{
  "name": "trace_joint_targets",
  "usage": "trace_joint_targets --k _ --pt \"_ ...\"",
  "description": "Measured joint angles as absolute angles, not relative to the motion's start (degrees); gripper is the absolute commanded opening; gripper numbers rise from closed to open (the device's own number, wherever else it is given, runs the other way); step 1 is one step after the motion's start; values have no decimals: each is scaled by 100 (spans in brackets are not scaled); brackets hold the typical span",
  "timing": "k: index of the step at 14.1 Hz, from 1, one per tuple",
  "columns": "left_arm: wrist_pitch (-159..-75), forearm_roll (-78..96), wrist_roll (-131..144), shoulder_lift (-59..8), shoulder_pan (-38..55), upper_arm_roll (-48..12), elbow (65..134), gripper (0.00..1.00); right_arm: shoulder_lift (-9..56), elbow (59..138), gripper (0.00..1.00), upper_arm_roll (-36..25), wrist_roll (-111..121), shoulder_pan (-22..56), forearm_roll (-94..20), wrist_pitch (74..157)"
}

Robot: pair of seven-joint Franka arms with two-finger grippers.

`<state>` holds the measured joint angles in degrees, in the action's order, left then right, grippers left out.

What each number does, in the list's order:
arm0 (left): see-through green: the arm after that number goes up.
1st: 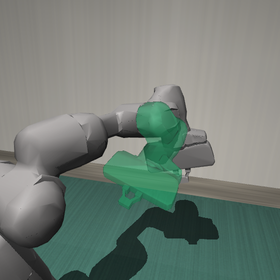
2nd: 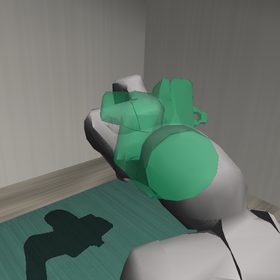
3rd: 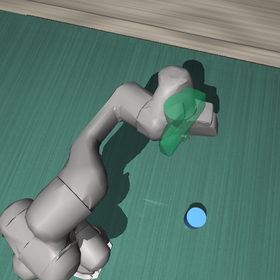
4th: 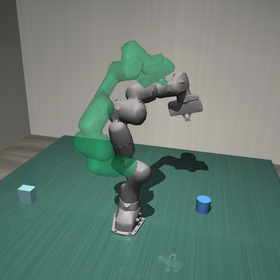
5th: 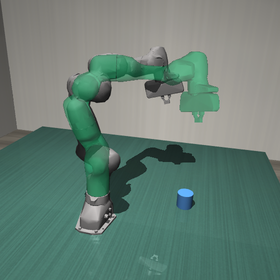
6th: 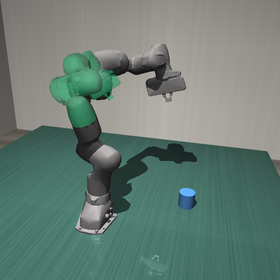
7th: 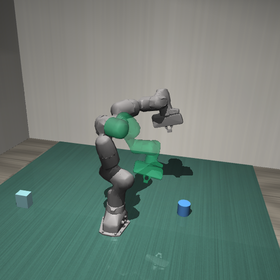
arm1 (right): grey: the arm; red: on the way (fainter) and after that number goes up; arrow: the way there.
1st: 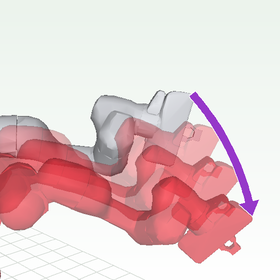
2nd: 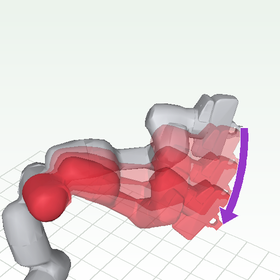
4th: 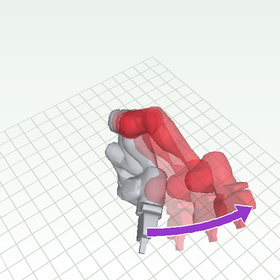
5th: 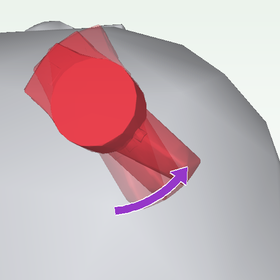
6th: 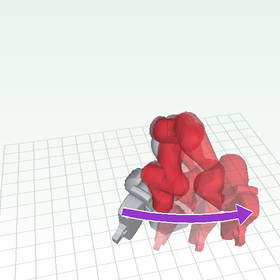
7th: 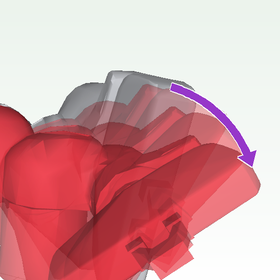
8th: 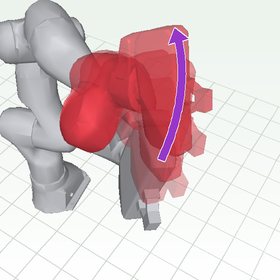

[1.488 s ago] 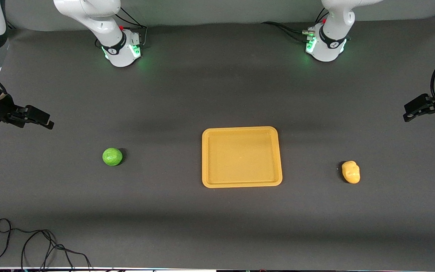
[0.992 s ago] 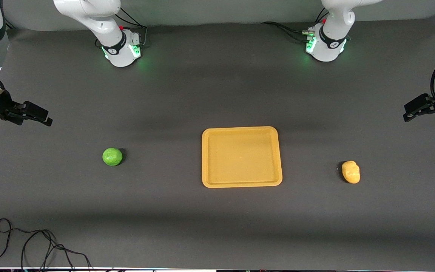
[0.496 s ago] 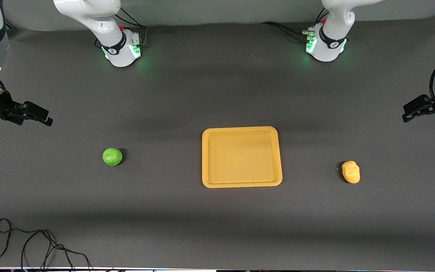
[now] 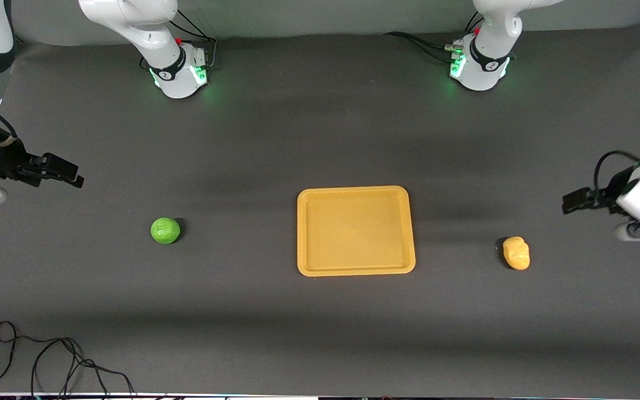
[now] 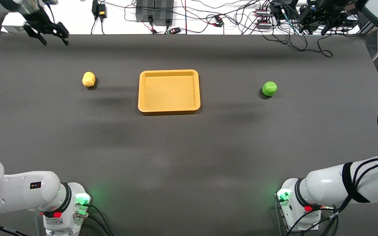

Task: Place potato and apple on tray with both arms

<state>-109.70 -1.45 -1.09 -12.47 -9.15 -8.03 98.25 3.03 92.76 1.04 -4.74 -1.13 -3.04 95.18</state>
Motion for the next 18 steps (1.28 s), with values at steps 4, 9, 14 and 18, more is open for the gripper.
trace_joint_targets --k 4,9,14,18 --pt "-12164 -264 -109 -2016 -915 -801 10188 100 467 9292 100 106 -472 -58 -304 9679" --pt "-13534 -594 -97 -3303 -917 -798 10226 100 461 9283 100 107 -471 -53 -304 9680" --pt "-13884 -607 151 -3721 -910 -812 10201 57 487 9314 99 104 -470 -54 -304 9865" --pt "-13803 -611 189 -3670 -910 -816 10136 37 684 9938 99 108 -454 -21 -304 10890"
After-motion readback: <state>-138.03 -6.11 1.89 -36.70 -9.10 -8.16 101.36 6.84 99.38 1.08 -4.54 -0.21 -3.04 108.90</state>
